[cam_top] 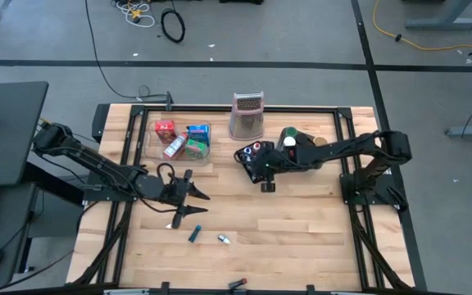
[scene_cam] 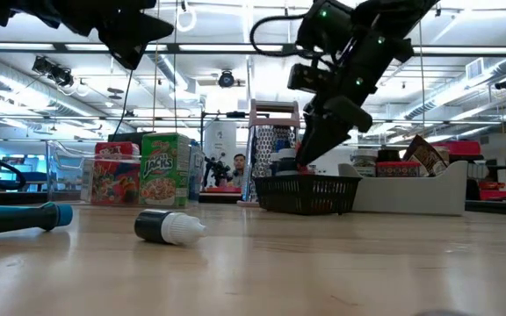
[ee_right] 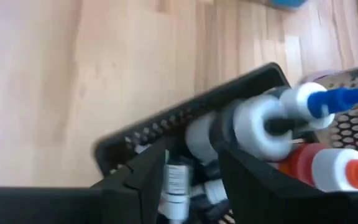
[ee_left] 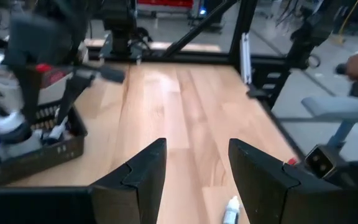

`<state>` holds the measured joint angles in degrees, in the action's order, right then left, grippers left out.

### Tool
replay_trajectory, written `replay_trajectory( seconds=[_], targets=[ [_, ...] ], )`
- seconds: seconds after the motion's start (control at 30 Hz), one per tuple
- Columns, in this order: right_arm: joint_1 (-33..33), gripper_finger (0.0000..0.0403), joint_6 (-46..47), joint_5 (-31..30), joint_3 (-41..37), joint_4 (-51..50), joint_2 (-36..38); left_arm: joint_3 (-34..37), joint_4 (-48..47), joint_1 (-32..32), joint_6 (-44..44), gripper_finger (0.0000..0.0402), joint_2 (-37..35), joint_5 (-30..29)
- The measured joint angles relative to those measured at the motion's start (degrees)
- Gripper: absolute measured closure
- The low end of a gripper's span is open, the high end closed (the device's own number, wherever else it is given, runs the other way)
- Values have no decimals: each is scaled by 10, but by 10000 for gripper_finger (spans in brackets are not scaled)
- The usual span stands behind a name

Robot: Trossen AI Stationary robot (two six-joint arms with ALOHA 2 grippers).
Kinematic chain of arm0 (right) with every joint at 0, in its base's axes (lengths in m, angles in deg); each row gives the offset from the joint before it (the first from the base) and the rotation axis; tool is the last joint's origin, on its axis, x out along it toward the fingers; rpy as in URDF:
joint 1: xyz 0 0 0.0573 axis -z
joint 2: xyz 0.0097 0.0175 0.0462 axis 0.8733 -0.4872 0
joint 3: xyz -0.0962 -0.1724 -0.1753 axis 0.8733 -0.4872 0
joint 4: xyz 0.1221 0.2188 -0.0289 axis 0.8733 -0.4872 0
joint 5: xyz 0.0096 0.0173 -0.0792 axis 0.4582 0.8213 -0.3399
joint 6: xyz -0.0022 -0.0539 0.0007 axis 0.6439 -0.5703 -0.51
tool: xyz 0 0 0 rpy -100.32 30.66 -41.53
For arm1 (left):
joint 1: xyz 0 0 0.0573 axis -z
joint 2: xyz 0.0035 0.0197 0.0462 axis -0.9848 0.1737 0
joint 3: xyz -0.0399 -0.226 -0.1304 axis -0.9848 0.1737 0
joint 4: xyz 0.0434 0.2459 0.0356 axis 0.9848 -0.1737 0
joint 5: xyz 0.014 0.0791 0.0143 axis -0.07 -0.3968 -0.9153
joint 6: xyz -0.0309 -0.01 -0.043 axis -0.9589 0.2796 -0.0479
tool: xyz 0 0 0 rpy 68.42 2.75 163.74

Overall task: Pick & Place Kitchen Items
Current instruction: Put the small orange food coloring bottle into the black bin

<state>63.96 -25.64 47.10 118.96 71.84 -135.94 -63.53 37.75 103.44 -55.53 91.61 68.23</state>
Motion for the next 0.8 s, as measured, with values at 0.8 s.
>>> replay_trajectory(
  seconds=[0.8],
  targets=[
    [-139,254,88,6,1,128,4,-17,-219,10,-122,219,46,-19]
  ],
)
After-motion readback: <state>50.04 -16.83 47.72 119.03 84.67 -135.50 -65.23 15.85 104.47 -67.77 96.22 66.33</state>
